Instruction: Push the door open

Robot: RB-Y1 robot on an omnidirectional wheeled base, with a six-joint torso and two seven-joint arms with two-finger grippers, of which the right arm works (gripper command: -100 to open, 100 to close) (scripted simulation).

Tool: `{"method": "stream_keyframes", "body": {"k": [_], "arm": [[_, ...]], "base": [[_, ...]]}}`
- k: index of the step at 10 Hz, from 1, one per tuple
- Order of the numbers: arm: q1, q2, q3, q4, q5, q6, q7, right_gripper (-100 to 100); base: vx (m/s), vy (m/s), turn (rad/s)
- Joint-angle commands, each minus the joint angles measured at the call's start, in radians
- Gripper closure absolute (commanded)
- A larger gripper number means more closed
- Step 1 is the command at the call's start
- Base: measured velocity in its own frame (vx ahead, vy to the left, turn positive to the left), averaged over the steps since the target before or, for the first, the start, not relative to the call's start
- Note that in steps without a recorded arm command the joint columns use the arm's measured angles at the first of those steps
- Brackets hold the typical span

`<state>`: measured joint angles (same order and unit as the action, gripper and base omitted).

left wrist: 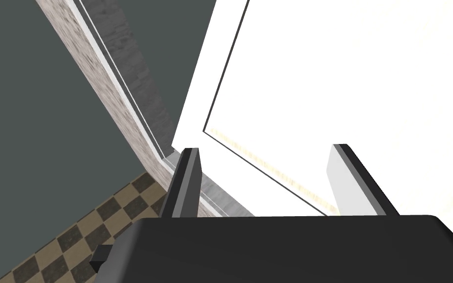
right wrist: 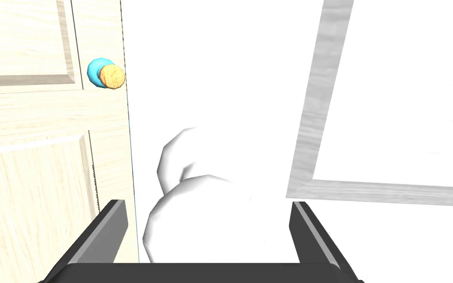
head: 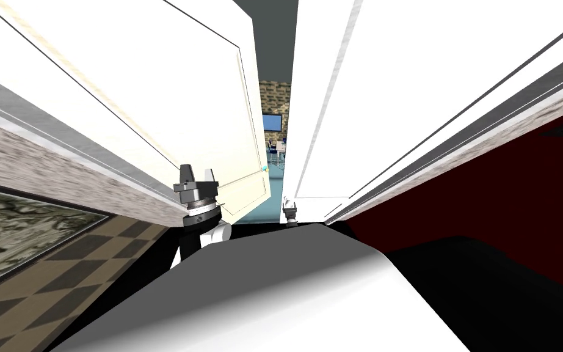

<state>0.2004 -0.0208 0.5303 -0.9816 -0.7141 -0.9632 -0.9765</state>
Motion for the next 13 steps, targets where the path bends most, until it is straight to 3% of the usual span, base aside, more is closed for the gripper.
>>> {"method": "stream_keyframes", "body": {"k": [1, 2, 7, 8, 13], "arm": [[0.000, 0.000, 0.000, 0.000, 0.000, 0.000, 0.000, -100], [0.000, 0.000, 0.000, 0.000, 0.000, 0.000, 0.000, 100], [0.000, 0.000, 0.000, 0.000, 0.000, 0.000, 0.000, 100], [-0.020, -0.004, -0.035, 0.015, -0.005, -0.001, 0.000, 100], [-0.066, -0.009, -0.131, 0.060, -0.017, -0.013, 0.001, 100]], "base": [[0.075, -0.009, 0.006], [-0.008, 0.003, 0.003], [-0.006, 0.001, 0.001], [0.058, 0.009, 0.106], [0.099, 0.015, 0.077]]}}
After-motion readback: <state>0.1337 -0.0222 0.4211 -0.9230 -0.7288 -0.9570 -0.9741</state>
